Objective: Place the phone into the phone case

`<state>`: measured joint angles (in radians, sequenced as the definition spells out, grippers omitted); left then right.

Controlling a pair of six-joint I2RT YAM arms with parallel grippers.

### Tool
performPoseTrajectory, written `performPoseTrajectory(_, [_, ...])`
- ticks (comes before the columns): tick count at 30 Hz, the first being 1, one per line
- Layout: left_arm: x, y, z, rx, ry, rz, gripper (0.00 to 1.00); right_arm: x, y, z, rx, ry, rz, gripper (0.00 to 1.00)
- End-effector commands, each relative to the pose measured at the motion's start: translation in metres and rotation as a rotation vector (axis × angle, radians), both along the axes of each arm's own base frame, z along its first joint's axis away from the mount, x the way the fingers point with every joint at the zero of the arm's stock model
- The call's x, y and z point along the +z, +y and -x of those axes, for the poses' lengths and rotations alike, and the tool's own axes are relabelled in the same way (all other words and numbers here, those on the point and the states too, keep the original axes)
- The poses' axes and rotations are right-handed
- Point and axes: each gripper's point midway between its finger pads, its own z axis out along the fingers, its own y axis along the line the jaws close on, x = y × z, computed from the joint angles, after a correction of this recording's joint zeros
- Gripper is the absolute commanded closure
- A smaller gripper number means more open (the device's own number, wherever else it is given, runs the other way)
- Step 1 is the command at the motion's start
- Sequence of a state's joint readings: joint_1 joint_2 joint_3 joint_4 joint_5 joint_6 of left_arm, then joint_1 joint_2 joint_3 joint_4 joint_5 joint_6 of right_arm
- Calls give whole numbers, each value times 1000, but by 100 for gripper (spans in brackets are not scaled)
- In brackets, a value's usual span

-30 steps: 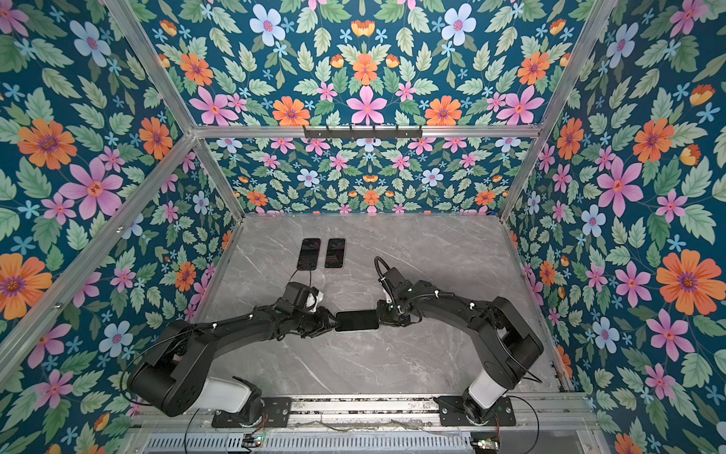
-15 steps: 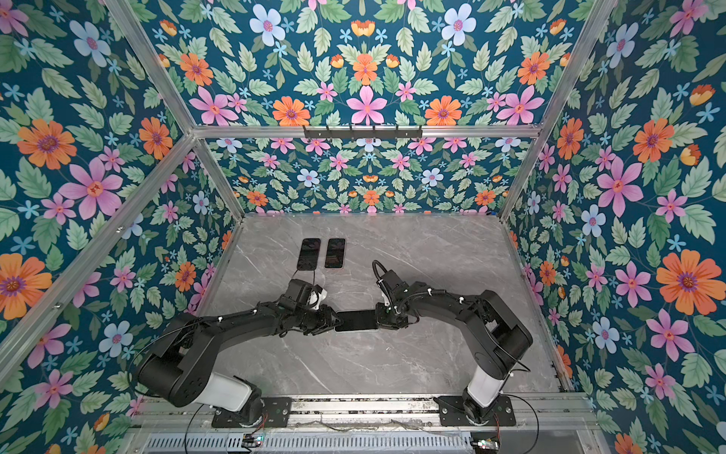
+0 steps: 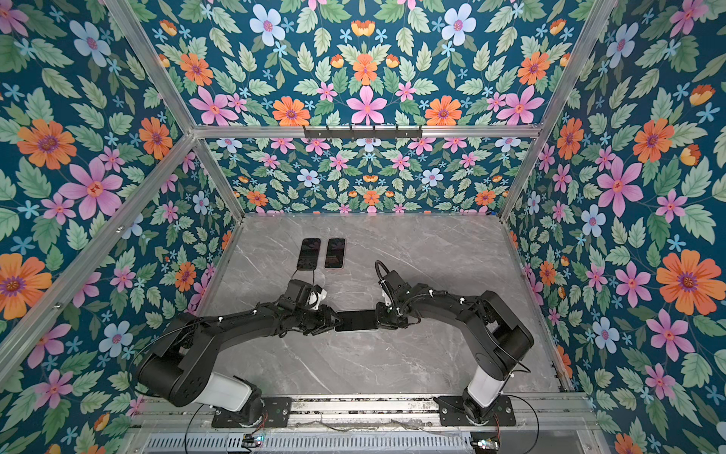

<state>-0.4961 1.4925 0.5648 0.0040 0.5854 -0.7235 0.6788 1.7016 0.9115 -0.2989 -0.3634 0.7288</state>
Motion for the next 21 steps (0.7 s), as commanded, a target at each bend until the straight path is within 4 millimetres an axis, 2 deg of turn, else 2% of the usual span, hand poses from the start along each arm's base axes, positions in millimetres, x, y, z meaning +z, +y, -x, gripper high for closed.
performPoseTrajectory(1, [-13, 10, 8, 11, 39, -60, 54, -4, 13, 8, 15, 36, -58, 90])
performPoseTrajectory(21, [-15, 4, 11, 7, 42, -37, 55, -16, 25, 21, 17, 71, -82, 93])
